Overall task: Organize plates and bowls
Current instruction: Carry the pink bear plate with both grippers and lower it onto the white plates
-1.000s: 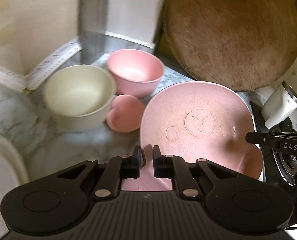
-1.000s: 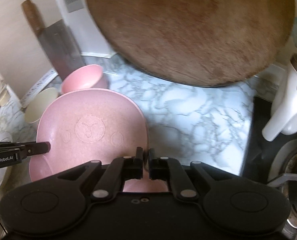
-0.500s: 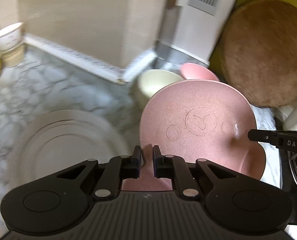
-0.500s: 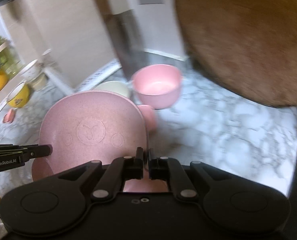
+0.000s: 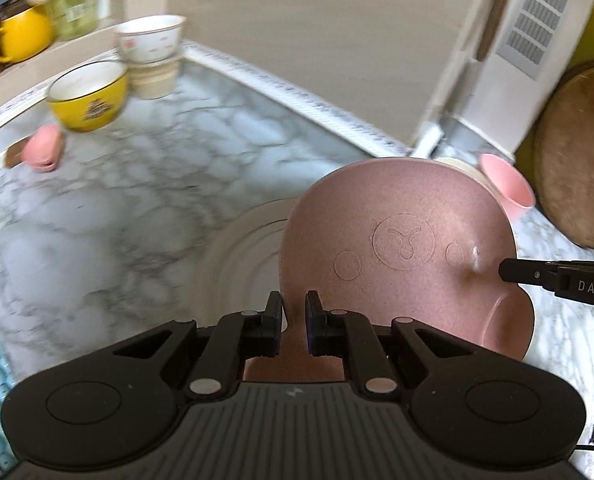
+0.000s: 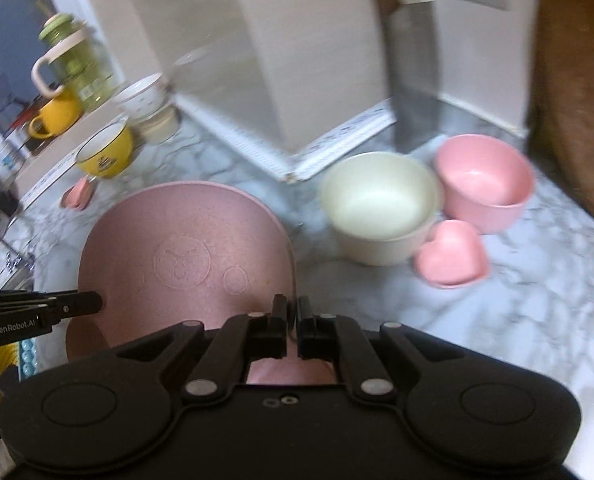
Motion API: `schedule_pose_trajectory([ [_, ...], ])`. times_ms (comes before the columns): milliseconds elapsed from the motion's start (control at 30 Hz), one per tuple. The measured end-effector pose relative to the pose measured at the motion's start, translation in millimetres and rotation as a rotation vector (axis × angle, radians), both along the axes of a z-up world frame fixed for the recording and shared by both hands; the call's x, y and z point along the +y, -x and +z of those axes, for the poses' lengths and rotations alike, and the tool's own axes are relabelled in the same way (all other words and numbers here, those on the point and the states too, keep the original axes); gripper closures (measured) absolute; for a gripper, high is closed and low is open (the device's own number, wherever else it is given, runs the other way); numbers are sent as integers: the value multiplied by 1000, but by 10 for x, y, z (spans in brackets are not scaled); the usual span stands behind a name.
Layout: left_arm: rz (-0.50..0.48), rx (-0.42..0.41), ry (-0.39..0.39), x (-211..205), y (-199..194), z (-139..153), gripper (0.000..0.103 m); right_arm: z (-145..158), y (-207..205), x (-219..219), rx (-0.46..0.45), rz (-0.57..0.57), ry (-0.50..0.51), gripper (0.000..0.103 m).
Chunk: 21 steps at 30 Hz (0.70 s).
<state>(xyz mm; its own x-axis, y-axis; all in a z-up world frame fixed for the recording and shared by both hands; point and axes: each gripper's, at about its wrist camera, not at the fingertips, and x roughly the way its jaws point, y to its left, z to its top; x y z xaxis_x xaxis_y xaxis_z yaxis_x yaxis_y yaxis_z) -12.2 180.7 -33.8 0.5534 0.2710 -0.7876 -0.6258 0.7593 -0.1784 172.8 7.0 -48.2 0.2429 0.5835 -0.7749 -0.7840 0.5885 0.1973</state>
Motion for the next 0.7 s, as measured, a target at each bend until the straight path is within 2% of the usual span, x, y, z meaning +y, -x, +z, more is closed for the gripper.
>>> schedule_pose_trajectory([
  [233, 42, 21, 17, 197, 229, -110, 92, -143, 124, 251, 51, 33, 31, 97],
  [700, 36, 83, 22, 339, 155, -266, 92, -273, 51, 477, 59, 37, 62, 97],
])
